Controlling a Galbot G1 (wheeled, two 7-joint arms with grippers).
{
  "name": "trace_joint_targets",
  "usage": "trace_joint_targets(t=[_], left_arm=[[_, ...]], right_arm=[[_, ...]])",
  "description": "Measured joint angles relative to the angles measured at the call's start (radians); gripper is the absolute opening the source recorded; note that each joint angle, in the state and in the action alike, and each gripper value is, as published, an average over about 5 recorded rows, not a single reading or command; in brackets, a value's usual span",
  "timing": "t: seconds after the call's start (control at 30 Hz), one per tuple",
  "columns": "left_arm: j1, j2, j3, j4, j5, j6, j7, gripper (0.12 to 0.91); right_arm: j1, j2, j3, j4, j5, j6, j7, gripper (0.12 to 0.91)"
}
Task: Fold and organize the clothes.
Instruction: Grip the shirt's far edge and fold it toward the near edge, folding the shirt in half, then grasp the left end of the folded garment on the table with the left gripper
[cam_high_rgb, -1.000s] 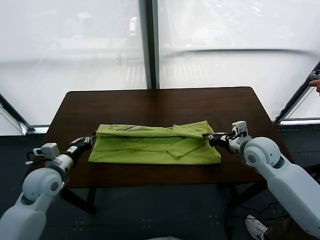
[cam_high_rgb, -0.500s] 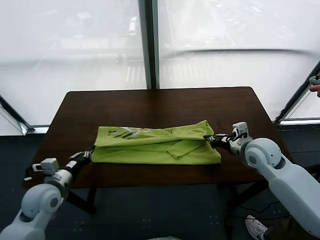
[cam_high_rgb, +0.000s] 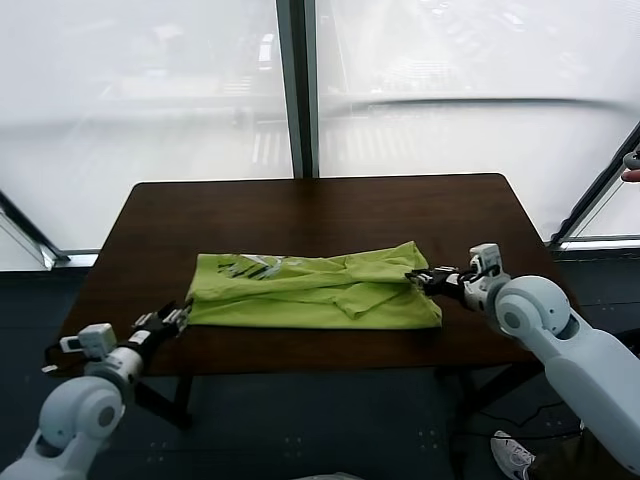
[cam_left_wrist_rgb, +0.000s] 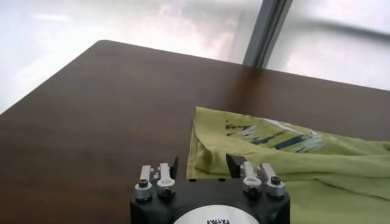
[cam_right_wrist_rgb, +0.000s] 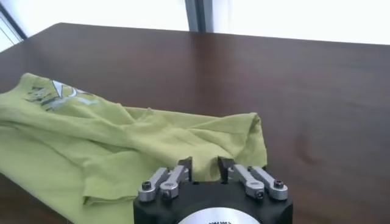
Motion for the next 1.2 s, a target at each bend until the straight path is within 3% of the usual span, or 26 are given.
trace_joint_targets(t=[0.07,0.33,0.57,0.87,1.2], left_arm=[[-0.013,0.005,-0.004,-0.003,-0.011,0.008,-0.010,0.884],[-0.144,0.015,0.031,0.054,-0.040,0.025,-0.038,0.907],[-0.286,0.011,0.094,0.161,-0.037,0.025,-0.026,0.907],[-0.388,-0.001,0.154,0.281,-0.018,0.019,-0.002,0.907],[-0.445,-0.013,0.202,0.366,-0.011,0.018,-0.002,0.907]], right_arm=[[0.012,0.022,0.004,-0.026,-0.024,0.013,0.003,0.900],[0.061,0.151,-0.003,-0.159,-0.113,0.033,-0.002,0.907],[0.089,0.230,-0.005,-0.232,-0.141,0.043,-0.001,0.907],[0.096,0.283,-0.003,-0.282,-0.161,0.049,-0.001,0.895],[0.100,0.315,-0.001,-0.308,-0.172,0.052,-0.002,0.692]])
